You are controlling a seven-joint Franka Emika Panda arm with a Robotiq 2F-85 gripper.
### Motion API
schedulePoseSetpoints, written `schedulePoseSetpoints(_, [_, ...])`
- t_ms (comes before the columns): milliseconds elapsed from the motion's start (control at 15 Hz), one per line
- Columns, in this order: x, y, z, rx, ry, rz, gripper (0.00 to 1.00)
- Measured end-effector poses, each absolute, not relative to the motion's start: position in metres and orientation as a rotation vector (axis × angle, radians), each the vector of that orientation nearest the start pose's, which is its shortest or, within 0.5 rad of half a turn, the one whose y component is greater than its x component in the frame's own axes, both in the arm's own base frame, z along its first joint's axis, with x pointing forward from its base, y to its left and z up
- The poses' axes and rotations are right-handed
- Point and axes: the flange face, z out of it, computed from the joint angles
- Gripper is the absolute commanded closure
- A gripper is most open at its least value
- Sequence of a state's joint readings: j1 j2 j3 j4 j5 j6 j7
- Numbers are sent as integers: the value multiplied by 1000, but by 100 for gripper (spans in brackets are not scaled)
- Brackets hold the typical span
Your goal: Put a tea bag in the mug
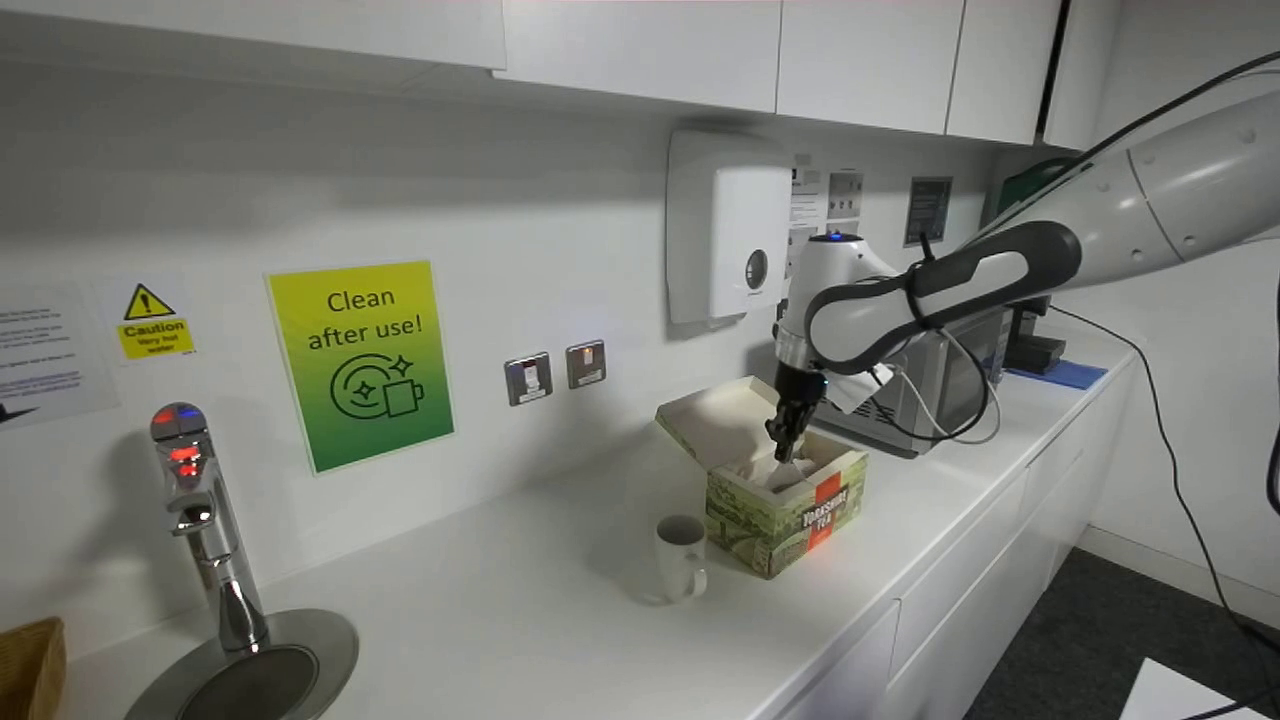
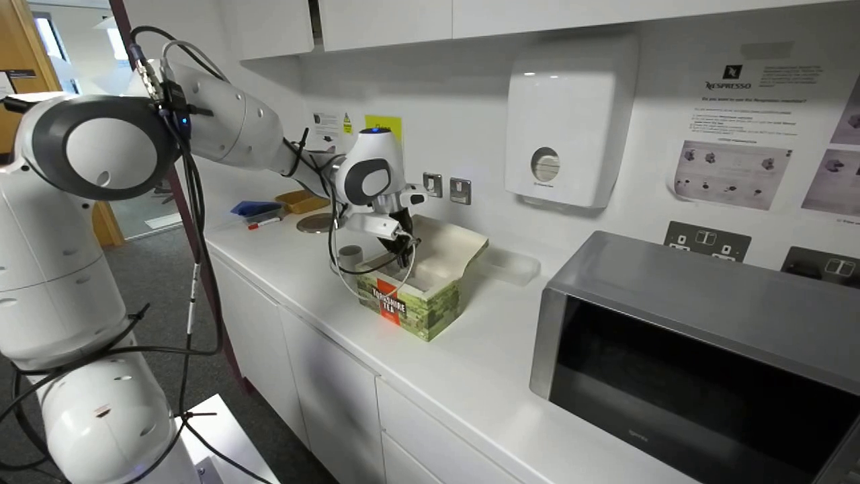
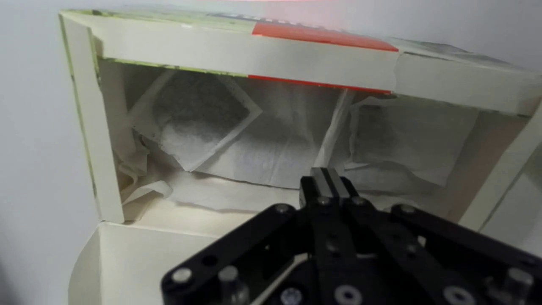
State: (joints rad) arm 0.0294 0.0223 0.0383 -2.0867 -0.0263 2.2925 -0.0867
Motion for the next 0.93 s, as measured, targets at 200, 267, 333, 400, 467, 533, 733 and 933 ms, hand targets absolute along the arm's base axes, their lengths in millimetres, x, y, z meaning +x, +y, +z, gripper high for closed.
schedulePoseSetpoints(200, [565, 37, 431, -3149, -281, -288, 100])
schedulePoseSetpoints(267, [565, 37, 431, -3150, -283, -286, 100])
schedulePoseSetpoints(333, [564, 37, 431, -3151, -284, -285, 100])
schedulePoseSetpoints(400, [564, 37, 431, -3151, -285, -286, 100])
schedulePoseSetpoints(467, [564, 37, 432, -3152, -286, -288, 81])
schedulePoseSetpoints(533, [564, 37, 432, -3152, -286, -290, 73])
schedulePoseSetpoints(733, [564, 37, 433, -3154, -290, -291, 52])
schedulePoseSetpoints(933, [563, 36, 431, -3159, -292, -285, 30])
